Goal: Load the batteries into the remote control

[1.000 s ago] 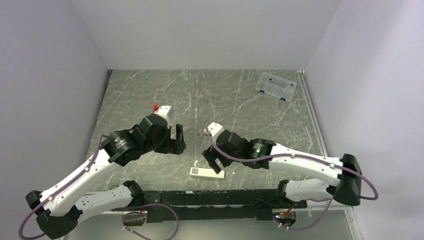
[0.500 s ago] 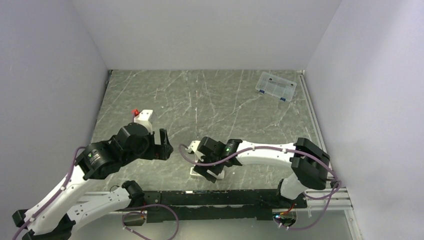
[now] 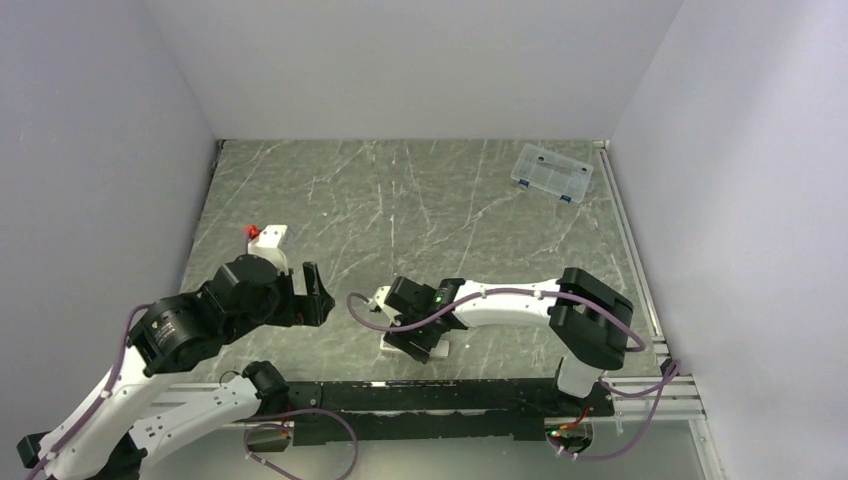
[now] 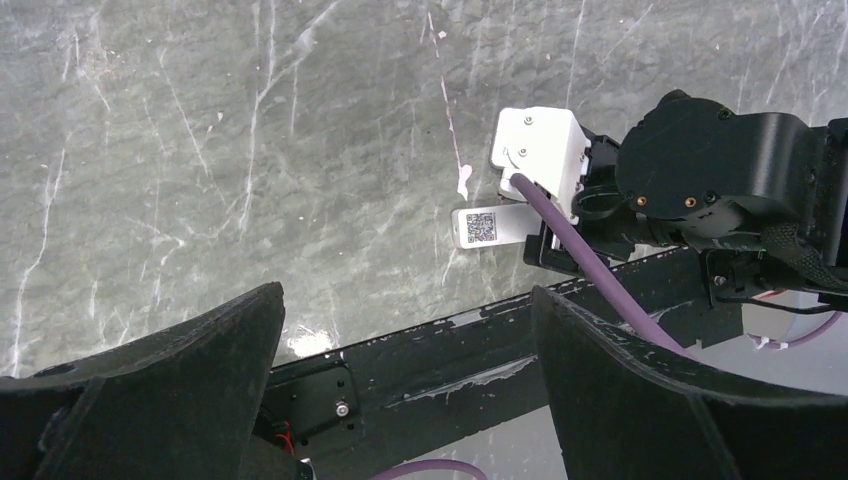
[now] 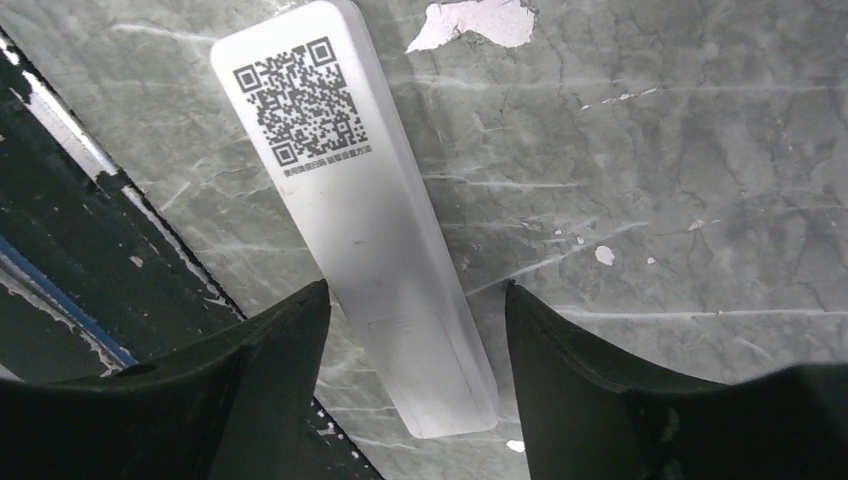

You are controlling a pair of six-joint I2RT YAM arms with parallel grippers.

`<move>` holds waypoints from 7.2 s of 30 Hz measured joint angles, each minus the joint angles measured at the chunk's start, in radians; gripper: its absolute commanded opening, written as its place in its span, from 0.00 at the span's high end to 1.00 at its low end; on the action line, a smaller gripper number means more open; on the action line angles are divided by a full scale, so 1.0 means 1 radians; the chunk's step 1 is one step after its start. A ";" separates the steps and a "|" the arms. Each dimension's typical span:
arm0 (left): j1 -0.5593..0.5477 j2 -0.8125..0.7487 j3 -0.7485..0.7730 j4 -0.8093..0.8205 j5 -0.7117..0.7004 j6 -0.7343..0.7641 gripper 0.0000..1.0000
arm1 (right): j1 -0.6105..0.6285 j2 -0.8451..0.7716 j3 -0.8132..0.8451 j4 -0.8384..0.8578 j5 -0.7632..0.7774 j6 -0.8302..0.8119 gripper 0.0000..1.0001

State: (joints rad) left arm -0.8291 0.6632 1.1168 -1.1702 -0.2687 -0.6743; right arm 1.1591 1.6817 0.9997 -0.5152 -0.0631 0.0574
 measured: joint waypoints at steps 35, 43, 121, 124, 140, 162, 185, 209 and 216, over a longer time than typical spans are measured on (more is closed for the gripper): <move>0.000 0.042 -0.140 0.183 0.179 -0.024 0.00 | -0.094 -0.357 -0.291 0.144 -0.133 0.172 1.00; 0.000 0.061 -0.187 0.300 0.335 -0.017 0.01 | -0.157 -0.536 -0.373 0.238 -0.319 0.229 1.00; 0.074 0.207 -0.381 0.742 0.954 -0.050 1.00 | -0.275 -0.816 -0.307 0.211 -0.610 0.348 0.44; 0.109 0.235 -0.386 0.747 0.948 -0.090 1.00 | -0.275 -0.836 -0.306 0.146 -0.534 0.326 0.44; 0.339 0.272 -0.618 0.952 1.032 -0.454 1.00 | -0.094 -0.976 -0.375 0.173 -0.159 0.136 0.31; 0.460 0.367 -0.835 1.259 1.146 -0.787 1.00 | 0.222 -0.721 -0.453 0.418 0.383 -0.236 0.30; 0.476 0.371 -0.835 1.286 1.197 -0.813 1.00 | 0.446 -0.438 -0.456 0.593 0.756 -0.453 0.33; 0.485 0.352 -0.826 1.262 1.218 -0.801 0.47 | 0.484 -0.385 -0.441 0.655 0.927 -0.515 1.00; 0.488 0.305 -0.739 1.055 1.164 -0.661 0.27 | 0.411 -0.449 -0.432 0.584 0.819 -0.392 1.00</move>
State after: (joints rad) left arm -0.3412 0.9680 0.3782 -0.1154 0.8951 -1.3354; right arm 1.5703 1.2327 0.5674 0.0689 0.7563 -0.3344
